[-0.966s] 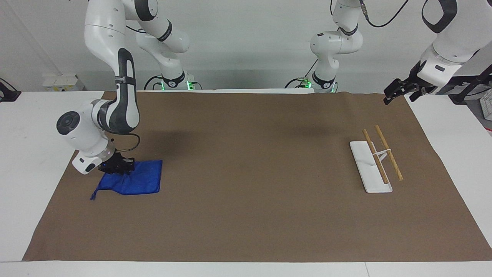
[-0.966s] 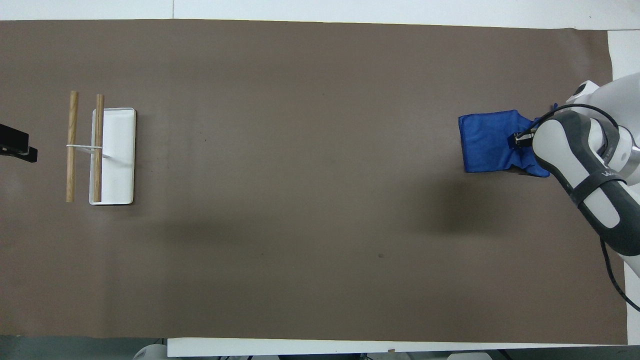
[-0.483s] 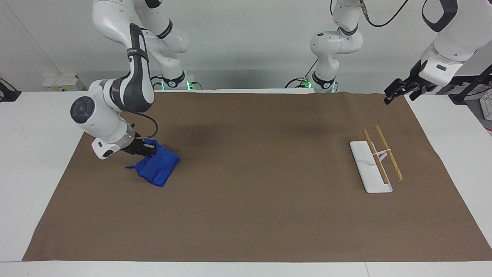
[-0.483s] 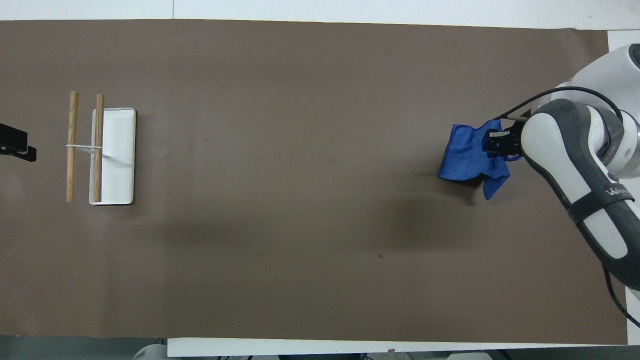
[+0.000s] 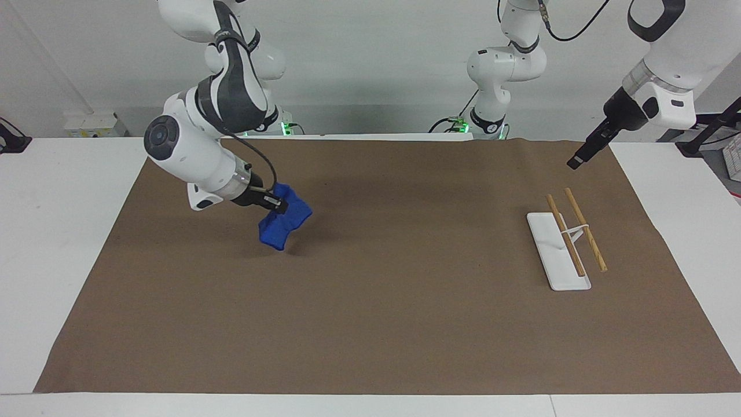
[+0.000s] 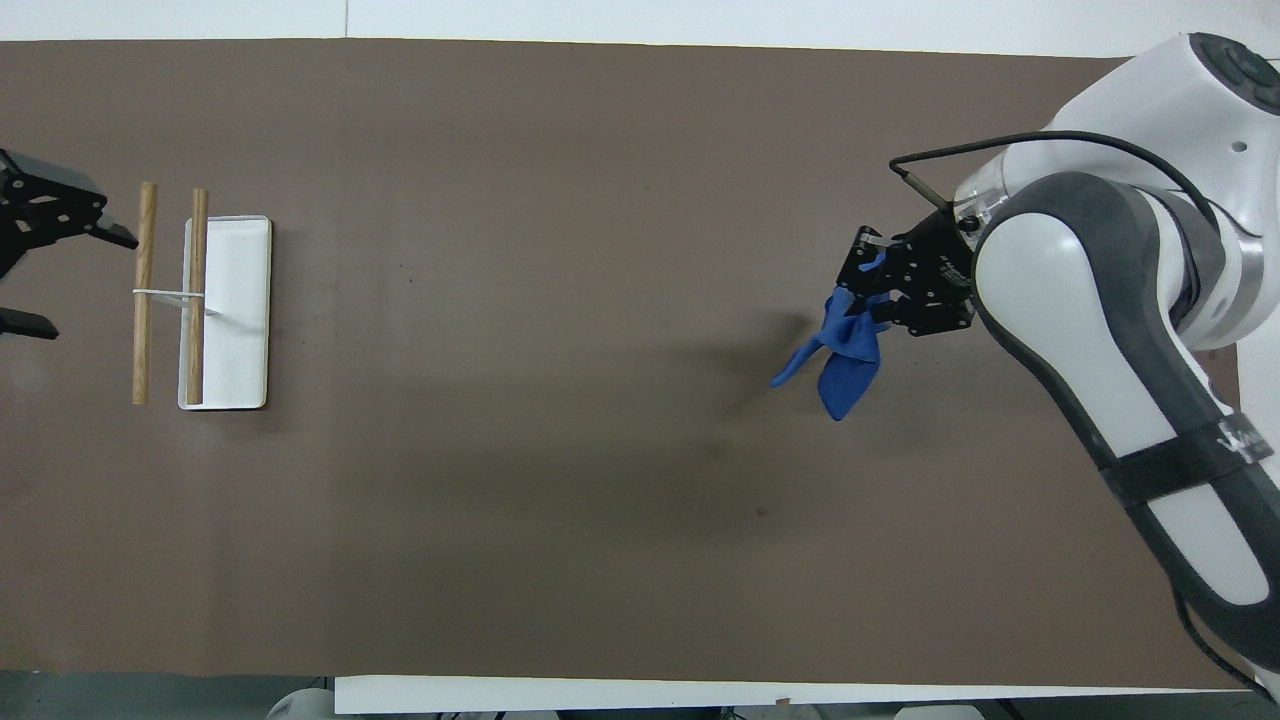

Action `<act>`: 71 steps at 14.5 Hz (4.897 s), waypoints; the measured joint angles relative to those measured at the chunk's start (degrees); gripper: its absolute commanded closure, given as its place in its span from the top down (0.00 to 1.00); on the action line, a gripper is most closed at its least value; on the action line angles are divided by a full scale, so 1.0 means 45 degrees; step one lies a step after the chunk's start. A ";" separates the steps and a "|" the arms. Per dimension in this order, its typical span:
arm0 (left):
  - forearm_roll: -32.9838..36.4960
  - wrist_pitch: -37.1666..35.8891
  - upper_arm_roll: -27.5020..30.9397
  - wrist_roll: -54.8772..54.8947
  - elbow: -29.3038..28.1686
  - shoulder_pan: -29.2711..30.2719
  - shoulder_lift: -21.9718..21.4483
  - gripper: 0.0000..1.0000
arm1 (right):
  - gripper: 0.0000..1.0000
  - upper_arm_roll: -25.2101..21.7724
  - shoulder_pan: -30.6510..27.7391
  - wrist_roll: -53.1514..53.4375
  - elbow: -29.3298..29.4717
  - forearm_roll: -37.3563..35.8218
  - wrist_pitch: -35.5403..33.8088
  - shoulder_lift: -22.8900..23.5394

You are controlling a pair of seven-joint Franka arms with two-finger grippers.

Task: Right arm passes towel to left arm to hang
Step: 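Lift the towel with the right gripper while the left gripper reaches inward, then grasp the towel with the left gripper beside the right gripper, then open the right gripper and pull the towel away with the left gripper, then carry the towel over the wooden rack while the right gripper retracts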

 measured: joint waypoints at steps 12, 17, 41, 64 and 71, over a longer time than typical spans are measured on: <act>-0.1472 0.5370 -0.0150 -1.2553 -0.1758 -0.4704 0.0813 1.00 | 0.00 0.4073 0.0020 0.8141 0.0752 0.2493 0.4575 0.0416; -0.1491 0.6318 -0.0143 -1.2711 -0.2223 -0.5325 0.1536 0.98 | 0.00 0.4662 0.0035 0.8976 0.0757 0.2495 0.5208 0.0531; -0.1783 0.6644 0.0021 -1.0583 -0.2410 -0.5277 0.1605 0.00 | 1.00 0.4656 -0.0035 0.7955 0.0759 0.2495 0.5062 0.0567; -0.1782 0.7977 0.0297 -0.1544 -0.3060 0.2003 0.1414 0.00 | 1.00 -0.4055 0.1090 -0.8451 0.2074 -0.5365 -0.2427 -0.2098; -0.1700 0.9051 0.0305 0.1855 -0.3043 0.2579 0.1374 0.02 | 1.00 -0.4018 0.1102 -0.8451 0.2171 -0.5286 -0.2809 -0.2258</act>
